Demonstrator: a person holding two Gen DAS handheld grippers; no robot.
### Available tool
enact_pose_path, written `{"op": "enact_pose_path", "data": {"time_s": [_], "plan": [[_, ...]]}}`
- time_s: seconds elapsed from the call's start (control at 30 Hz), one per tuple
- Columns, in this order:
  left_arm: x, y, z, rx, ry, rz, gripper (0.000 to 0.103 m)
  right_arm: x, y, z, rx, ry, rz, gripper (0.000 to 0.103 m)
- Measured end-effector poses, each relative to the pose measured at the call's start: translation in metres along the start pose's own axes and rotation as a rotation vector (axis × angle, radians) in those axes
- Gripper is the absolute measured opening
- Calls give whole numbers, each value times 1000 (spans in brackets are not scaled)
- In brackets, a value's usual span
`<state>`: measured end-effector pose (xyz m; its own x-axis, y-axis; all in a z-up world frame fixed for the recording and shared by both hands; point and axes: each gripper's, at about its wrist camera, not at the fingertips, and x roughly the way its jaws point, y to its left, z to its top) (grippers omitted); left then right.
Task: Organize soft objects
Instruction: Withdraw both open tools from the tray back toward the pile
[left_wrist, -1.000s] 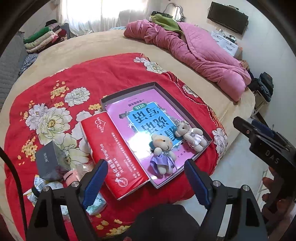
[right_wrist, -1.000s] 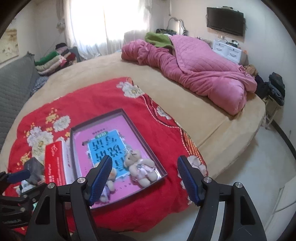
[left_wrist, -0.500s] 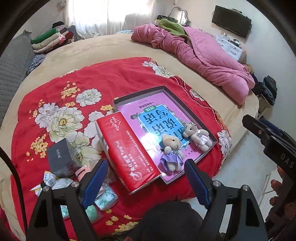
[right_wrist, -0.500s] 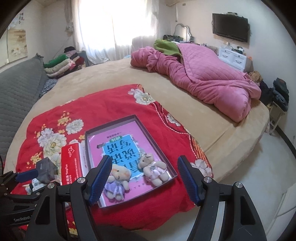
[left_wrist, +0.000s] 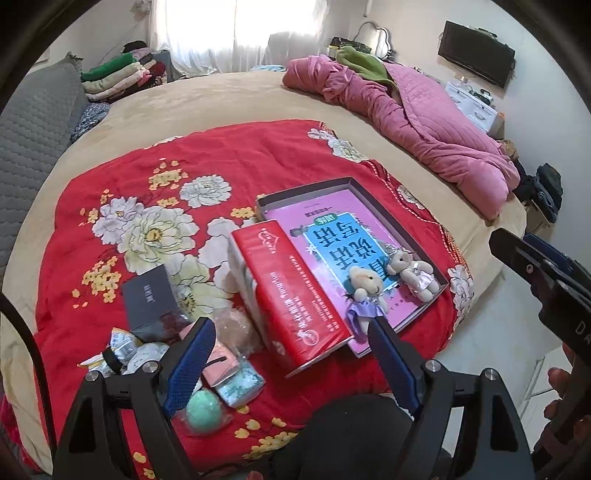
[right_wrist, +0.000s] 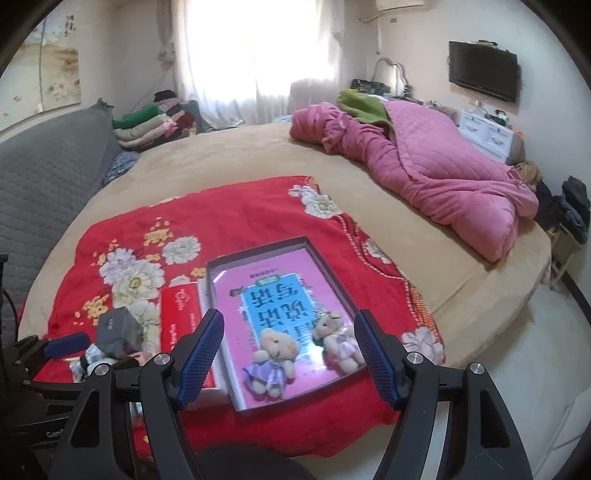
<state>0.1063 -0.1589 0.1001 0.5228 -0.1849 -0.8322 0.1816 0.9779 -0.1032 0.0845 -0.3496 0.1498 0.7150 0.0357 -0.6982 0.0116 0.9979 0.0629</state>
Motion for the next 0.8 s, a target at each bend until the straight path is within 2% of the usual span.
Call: {"op": "enact_pose_path", "data": {"time_s": [0.8], "plan": [[-24,75,-31,-113,-2,71,84,0,84,-8,-125,34,88,74]]}}
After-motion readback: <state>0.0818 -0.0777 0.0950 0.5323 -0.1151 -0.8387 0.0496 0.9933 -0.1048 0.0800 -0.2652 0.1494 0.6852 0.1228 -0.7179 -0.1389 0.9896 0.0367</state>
